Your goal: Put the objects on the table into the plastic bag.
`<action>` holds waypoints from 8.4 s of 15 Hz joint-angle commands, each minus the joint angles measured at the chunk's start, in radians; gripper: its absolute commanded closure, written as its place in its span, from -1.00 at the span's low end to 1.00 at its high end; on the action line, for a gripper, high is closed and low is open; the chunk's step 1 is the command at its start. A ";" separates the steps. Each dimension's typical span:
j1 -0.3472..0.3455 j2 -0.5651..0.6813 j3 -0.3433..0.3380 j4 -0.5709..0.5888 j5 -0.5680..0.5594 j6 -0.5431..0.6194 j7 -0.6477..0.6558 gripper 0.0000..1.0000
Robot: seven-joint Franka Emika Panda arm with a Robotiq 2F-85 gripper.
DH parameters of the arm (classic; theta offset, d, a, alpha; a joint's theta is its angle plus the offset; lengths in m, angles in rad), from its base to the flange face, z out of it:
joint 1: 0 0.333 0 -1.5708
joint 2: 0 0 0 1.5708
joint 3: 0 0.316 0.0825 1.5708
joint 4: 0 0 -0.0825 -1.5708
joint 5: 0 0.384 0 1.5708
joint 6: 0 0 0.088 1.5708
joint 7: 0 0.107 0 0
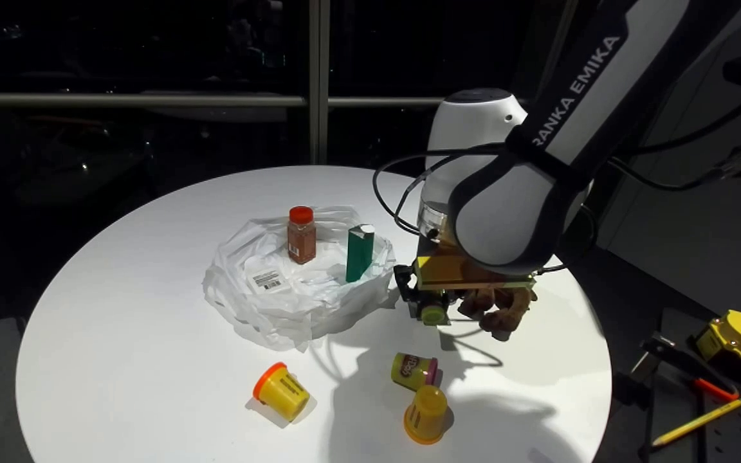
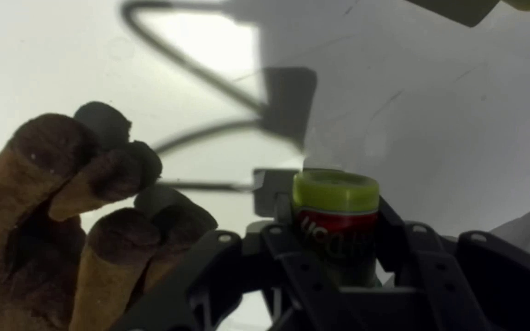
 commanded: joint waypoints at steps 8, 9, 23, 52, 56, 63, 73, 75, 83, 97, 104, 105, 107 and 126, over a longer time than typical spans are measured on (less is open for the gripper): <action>0.604 -0.051 -0.484 -0.020 -0.440 0.061 0.450 0.65; 0.675 -0.048 -0.535 -0.017 -0.447 0.063 0.459 0.65; 0.337 0.150 -0.254 0.311 -0.288 0.183 0.083 0.65; -0.117 -0.503 0.248 -0.169 0.007 -0.257 -0.050 -1.00; -0.191 -0.449 0.274 -0.231 -0.033 -0.237 -0.145 -1.00; -0.165 -0.262 0.205 -0.184 -0.387 -0.230 -0.138 -1.00; -0.012 -0.155 0.128 -0.115 -0.674 -0.026 -0.140 -1.00; -0.014 -0.152 0.135 -0.114 -0.696 0.011 -0.123 -1.00; 0.129 -0.127 0.002 -0.047 -0.844 0.114 0.035 -1.00; -0.095 -0.020 0.290 0.027 -0.399 -0.003 -0.435 -0.46; -0.083 -0.030 0.281 0.048 -0.302 -0.069 -0.497 0.59; -0.075 -0.038 0.274 0.044 -0.302 -0.069 -0.489 0.61; -0.052 -0.061 0.258 0.039 -0.306 -0.072 -0.468 0.62; -0.202 0.059 0.291 0.645 -0.197 -0.452 -0.502 0.65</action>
